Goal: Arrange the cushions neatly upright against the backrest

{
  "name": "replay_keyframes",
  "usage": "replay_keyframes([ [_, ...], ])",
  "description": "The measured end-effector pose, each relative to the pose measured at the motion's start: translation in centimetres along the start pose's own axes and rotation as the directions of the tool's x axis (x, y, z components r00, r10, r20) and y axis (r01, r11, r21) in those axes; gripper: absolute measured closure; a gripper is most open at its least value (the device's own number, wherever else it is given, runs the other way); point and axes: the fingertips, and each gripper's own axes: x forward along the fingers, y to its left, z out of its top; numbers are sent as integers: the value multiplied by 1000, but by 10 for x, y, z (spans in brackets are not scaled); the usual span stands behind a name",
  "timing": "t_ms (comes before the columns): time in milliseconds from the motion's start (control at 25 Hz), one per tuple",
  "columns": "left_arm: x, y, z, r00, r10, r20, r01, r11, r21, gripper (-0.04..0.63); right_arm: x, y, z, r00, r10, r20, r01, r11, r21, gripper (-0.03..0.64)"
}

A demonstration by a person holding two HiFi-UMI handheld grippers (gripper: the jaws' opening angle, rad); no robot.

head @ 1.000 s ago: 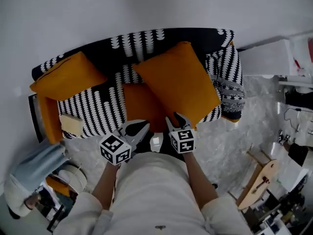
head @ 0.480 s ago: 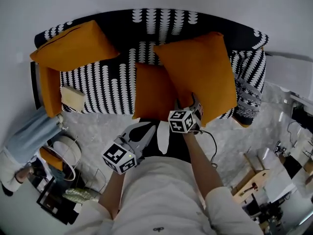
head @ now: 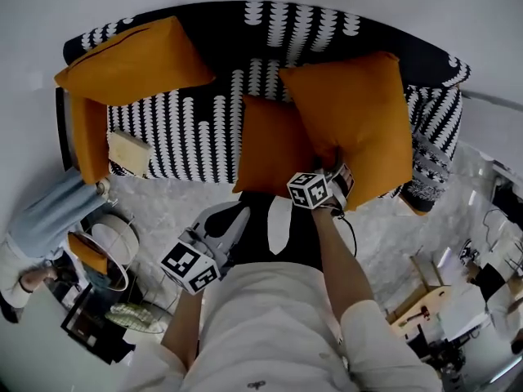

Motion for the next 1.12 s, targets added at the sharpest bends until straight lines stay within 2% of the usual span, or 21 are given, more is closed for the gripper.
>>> replay_keyframes([
  [240, -4, -4, 3, 1000, -27, -8, 27, 999, 20, 585, -11, -10, -3, 999, -50, -21, 50, 999, 9, 399],
  [400, 2, -14, 8, 998, -60, -8, 60, 997, 40, 586, -25, -29, -8, 999, -53, -9, 54, 994, 96, 459],
  [520, 8, -28, 10, 996, -84, -15, 85, 994, 64, 586, -39, -44, -16, 999, -30, 14, 27, 982, 187, 498],
  [640, 19, -44, 11, 994, -107, -19, 108, 990, 92, 586, -49, -66, -32, 999, -3, 33, -7, 954, 301, 546],
  [880, 41, -88, 22, 989, -148, -3, 147, 981, 130, 586, -71, -118, -66, 996, 9, 88, -48, 892, 450, 572],
  [1120, 69, -135, 22, 986, -164, 4, 161, 973, 164, 586, -85, -159, -91, 972, 123, 198, -213, 819, 534, 578],
])
